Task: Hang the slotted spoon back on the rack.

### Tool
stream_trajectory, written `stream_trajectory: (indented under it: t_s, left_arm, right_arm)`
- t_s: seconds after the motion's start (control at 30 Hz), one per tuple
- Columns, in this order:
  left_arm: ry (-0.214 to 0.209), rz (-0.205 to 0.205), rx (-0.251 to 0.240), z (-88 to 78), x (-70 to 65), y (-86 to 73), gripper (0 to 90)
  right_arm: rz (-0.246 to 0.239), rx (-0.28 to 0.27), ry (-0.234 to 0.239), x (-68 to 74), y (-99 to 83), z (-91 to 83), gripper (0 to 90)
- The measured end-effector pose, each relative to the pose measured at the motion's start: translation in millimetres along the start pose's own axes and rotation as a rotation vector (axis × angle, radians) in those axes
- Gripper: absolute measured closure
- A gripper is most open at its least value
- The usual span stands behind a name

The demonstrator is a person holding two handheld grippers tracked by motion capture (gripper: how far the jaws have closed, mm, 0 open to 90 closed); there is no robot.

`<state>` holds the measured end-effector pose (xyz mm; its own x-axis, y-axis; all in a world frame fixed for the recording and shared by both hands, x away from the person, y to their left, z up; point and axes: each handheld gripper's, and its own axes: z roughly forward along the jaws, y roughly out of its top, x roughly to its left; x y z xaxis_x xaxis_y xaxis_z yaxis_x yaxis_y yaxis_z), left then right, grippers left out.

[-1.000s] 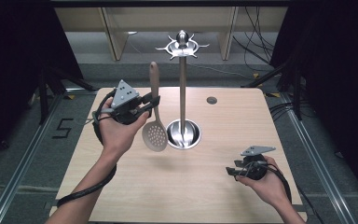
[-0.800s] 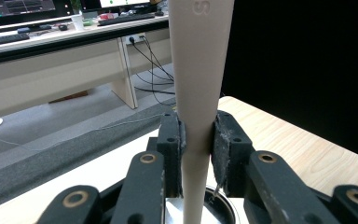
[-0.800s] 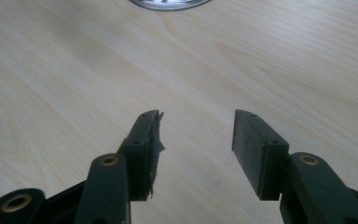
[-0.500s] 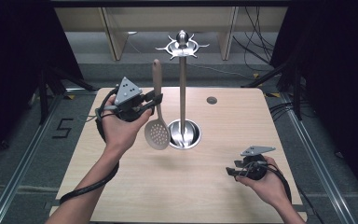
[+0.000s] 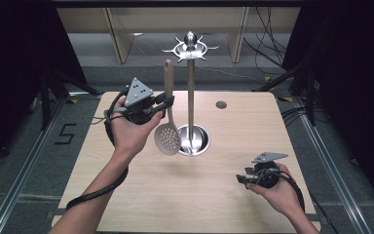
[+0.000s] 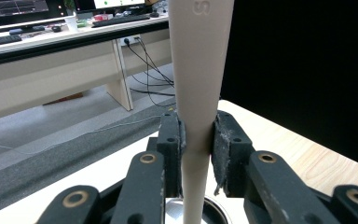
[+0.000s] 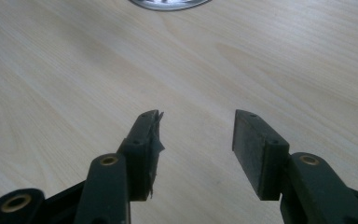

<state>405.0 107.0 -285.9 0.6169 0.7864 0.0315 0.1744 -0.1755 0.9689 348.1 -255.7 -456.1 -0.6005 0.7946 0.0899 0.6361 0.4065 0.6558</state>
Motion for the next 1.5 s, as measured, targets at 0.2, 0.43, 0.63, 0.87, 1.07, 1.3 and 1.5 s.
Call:
stream_trajectory:
  t_s: [0.2,0.43,0.63,0.87,1.07,1.3,1.5]
  left_arm:
    - [0.004,-0.002,0.005,2.1,0.5,0.6,73.6]
    - [0.005,-0.005,0.009,3.5,-0.4,2.5,73.6]
    - [0.007,-0.009,0.016,5.0,-0.9,4.4,73.6]
    - [0.004,-0.008,0.021,6.7,-3.1,6.0,73.6]
    - [0.009,-0.016,0.028,8.2,-3.7,7.5,73.6]
    - [0.014,-0.019,0.037,9.1,-4.2,8.4,73.6]
    - [0.012,-0.016,0.043,10.0,-5.2,9.5,73.6]
  right_arm:
    - [0.019,0.008,0.004,1.3,0.4,-0.7,51.8]
    - [0.000,0.000,0.000,0.0,0.1,0.1,51.8]
    - [0.021,0.007,0.005,1.4,0.5,-0.2,51.8]
    - [0.027,0.009,0.005,2.3,0.7,-0.5,51.8]
    - [0.026,0.008,0.005,2.2,0.7,-0.4,51.7]
    - [0.026,0.009,0.007,2.3,0.7,-0.3,51.8]
    - [0.024,0.009,0.007,2.3,0.6,-0.4,51.8]
